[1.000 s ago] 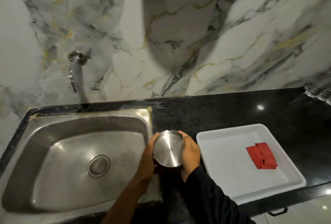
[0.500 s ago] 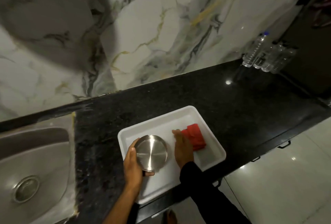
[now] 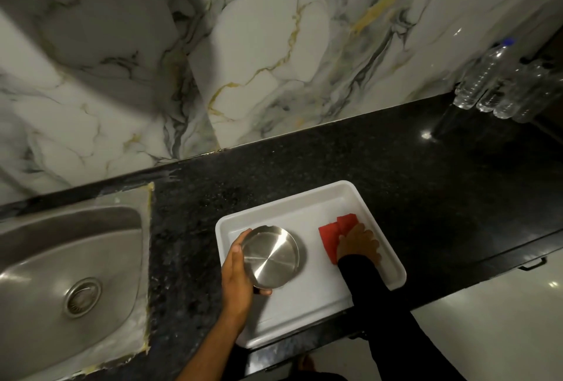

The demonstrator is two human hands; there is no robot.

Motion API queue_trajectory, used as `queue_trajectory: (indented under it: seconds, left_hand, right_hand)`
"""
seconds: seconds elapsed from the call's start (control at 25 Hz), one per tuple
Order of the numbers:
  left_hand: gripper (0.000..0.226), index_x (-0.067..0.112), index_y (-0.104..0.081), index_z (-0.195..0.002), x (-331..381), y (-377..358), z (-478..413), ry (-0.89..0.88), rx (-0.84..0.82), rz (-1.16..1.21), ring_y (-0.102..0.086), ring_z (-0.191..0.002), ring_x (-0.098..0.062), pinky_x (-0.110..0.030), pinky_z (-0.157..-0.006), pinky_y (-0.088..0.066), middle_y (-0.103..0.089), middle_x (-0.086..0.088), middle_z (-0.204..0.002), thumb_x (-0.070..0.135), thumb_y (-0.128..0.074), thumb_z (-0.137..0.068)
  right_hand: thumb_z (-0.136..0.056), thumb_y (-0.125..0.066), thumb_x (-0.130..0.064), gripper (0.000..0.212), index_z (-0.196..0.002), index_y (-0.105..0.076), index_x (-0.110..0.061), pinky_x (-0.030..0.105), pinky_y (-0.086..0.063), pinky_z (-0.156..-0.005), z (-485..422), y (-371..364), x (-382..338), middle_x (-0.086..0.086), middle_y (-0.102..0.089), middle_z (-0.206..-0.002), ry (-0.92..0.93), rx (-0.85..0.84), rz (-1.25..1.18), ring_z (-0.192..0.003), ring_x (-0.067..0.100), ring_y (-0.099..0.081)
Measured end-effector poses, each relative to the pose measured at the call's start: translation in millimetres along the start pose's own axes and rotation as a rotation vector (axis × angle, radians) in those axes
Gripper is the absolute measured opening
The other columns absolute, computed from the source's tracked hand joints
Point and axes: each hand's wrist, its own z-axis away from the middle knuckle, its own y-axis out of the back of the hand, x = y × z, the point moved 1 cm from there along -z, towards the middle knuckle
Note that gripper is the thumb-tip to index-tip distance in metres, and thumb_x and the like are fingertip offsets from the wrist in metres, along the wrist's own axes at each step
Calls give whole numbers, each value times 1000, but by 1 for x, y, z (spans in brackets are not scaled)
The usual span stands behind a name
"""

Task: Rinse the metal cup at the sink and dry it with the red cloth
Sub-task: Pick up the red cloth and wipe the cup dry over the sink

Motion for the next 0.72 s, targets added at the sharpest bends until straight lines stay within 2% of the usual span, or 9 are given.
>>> queue_trajectory:
  seconds: [0.12,0.24,0.28,0.36,0.4,0.48,0.6,0.68,0.72]
  left_hand:
    - [40,50,-70,-128,1,0,1,-13,-10,16,-74,-107,-13,-51,-47,-63,-74,26,-119,52,-35,-110]
    - [41,47,-70,-130,-1,-2,-1,8,1,12,-71,-110,-18,-51,-49,-64,-74,27,-116,55,-36,-108]
    - [41,46,-70,-130,-3,-2,-3,11,7,7,-70,-111,-17,-53,-55,-65,-74,28,-115,53,-36,-108]
    - [42,42,-71,-131,-5,4,-7,-20,44,-11,-70,-114,-11,-61,-85,-64,-75,26,-119,46,-34,-111]
    - [43,37,-72,-131,-5,9,-9,-52,64,-11,-70,-115,-7,-59,-98,-59,-75,24,-122,45,-35,-111]
    - [44,34,-72,-130,-2,24,-14,-99,102,8,-70,-116,-4,-45,-106,-55,-77,18,-125,46,-37,-107]
    - [42,35,-72,-127,7,64,-19,-148,190,37,-71,-116,-1,-16,-93,-54,-78,19,-122,44,-38,-105]
    - [41,38,-72,-127,15,100,-26,-172,250,23,-70,-113,4,-7,-86,-52,-78,24,-120,44,-37,-105]
    - [42,39,-71,-128,19,122,-31,-177,274,14,-69,-114,3,-8,-87,-52,-77,23,-121,45,-37,-105]
  right_hand:
    - [-102,-61,-48,72,-158,-36,-10,61,-35,-122,-7,5,-2,19,-42,-162,-78,-4,-44,-150,41,-41]
    - [-100,-62,-49,61,-147,-51,-11,60,-37,-122,-12,8,-4,19,-50,-155,-84,-21,-107,-146,41,-46]
    - [-98,-65,-48,58,-142,-56,-11,58,-40,-120,-13,8,-3,19,-55,-150,-62,-9,-130,-142,40,-51]
    - [-93,-73,-41,53,-134,-62,-8,51,-46,-116,-13,7,1,19,-65,-139,3,-25,-239,-131,40,-60]
    - [-92,-76,-35,50,-131,-63,-7,49,-48,-114,-11,8,1,19,-68,-135,33,-50,-322,-127,40,-63]
    - [-95,-75,-22,47,-134,-61,-2,44,-47,-108,-2,11,-1,23,-68,-135,35,-67,-558,-126,42,-64]
    - [-92,-77,-6,49,-139,-62,-5,38,-44,-100,38,19,-23,20,-70,-130,117,-97,-901,-121,37,-66]
    - [-87,-84,-6,38,-121,-73,-19,36,-52,-94,82,23,-53,6,-76,-113,241,-193,-1009,-102,24,-71]
    - [-85,-86,-6,29,-106,-77,-24,32,-57,-84,108,24,-72,1,-79,-103,319,-222,-1004,-91,18,-72]
